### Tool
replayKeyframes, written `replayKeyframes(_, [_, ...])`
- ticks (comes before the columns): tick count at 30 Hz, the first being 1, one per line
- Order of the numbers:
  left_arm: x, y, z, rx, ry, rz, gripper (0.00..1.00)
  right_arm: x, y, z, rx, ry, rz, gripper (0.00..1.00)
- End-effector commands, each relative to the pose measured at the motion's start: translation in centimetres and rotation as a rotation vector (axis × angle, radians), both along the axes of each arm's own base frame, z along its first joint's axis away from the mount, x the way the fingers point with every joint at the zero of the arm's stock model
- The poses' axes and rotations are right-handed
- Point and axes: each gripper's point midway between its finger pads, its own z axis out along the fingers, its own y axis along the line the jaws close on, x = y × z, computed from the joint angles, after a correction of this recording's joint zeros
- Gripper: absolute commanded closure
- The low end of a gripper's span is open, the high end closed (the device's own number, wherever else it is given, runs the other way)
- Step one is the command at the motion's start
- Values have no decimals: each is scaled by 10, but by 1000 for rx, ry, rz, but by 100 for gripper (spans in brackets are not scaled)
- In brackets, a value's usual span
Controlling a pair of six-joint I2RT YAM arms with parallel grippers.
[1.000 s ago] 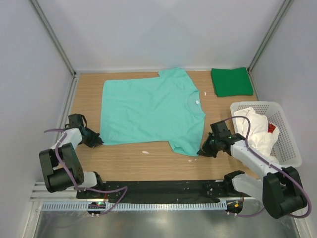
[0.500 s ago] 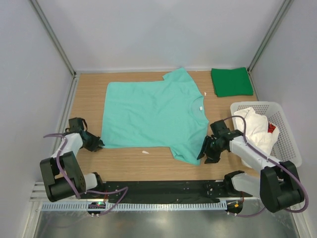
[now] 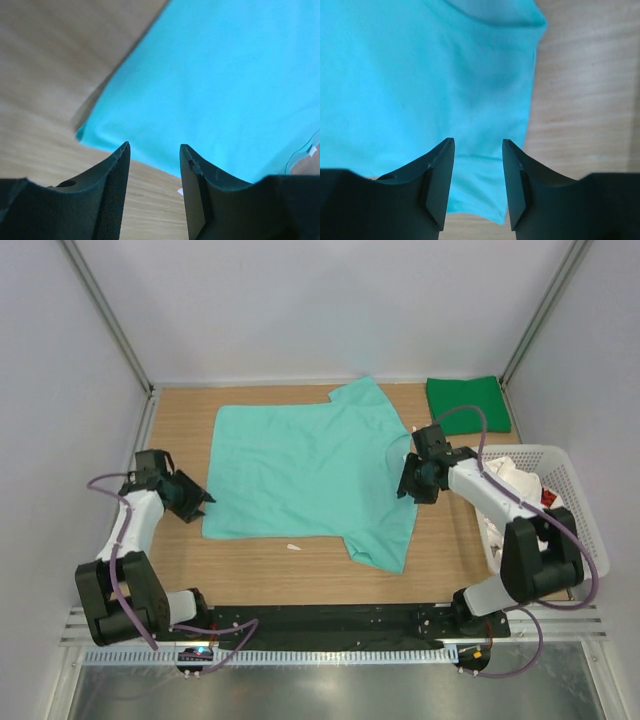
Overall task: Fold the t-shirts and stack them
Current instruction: Flatten the tshirt out
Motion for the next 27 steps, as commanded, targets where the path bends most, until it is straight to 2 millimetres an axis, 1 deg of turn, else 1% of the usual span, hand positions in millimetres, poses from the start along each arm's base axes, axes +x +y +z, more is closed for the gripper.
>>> replayKeyframes(1, [55,-29,30,1,-161,-248,54,63,5,17,-42,-141,42,52])
replayKeyframes(2, [72,-41,43,12,-198,-307,54,71,8,16,-36,-146,46,56])
replayKeyframes(3, [79,-45,30,8,-161,-335,54,81,13,5,-34,-135,50,62])
replayKeyframes(4, [90,-52,36,9,-179,-365,54,93,18,12,-26,-155,55,65])
replayKeyframes(5, [95,-54,32,-11,-171,-372,54,100,21,10,-26,-156,59,66])
replayKeyframes(6, [102,-56,27,-25,-173,-377,55,106,26,-3,-31,-128,71,68])
replayKeyframes(7, [106,-58,12,-47,-137,-367,55,120,33,6,-22,-162,79,68])
replayKeyframes(9, [113,-60,0,-66,-122,-362,55,133,44,5,-31,-180,108,68])
replayKeyframes(10, [113,-58,-13,-74,-89,-349,55,144,53,2,-36,-182,128,68])
replayKeyframes(12, [112,-57,-25,-99,-67,-303,55,153,64,-2,-46,-184,163,67])
replayKeyframes(13, [110,-56,-32,-108,-55,-282,55,164,72,-9,-52,-179,175,67])
replayKeyframes(14, [109,-56,-37,-125,-43,-251,55,168,75,-11,-58,-178,184,67])
replayKeyframes(15, [113,-56,-38,-129,-59,-241,55,172,78,-15,-62,-173,187,66])
replayKeyframes(16, [107,-57,-45,-136,-44,-232,55,182,84,-11,-60,-197,191,66])
replayKeyframes(17, [106,-57,-48,-145,-33,-219,55,185,87,-25,-74,-179,202,66])
replayKeyframes(18, [106,-57,-50,-144,-35,-214,55,190,87,-28,-89,-185,202,65])
replayKeyframes(19, [104,-56,-53,-142,-26,-208,55,200,92,-24,-93,-206,209,65])
replayKeyframes(20, [103,-55,-55,-143,-18,-201,55,202,92,-42,-114,-174,217,65])
replayKeyframes(21, [102,-55,-56,-144,-15,-194,55,204,92,-46,-128,-169,232,65])
replayKeyframes(22, [98,-53,-59,-141,-1,-183,55,214,95,-44,-137,-188,235,65])
replayKeyframes(23, [97,-50,-60,-140,1,-171,55,216,96,-57,-154,-173,248,65])
replayKeyframes(24, [98,-47,-58,-133,-6,-161,55,225,100,-52,-169,-193,268,65])
replayKeyframes(26, [95,-38,-60,-131,-2,-137,54,233,103,-54,-188,-201,287,64])
replayKeyframes(27, [95,-36,-58,-130,-9,-133,54,236,107,-63,-193,-195,299,64])
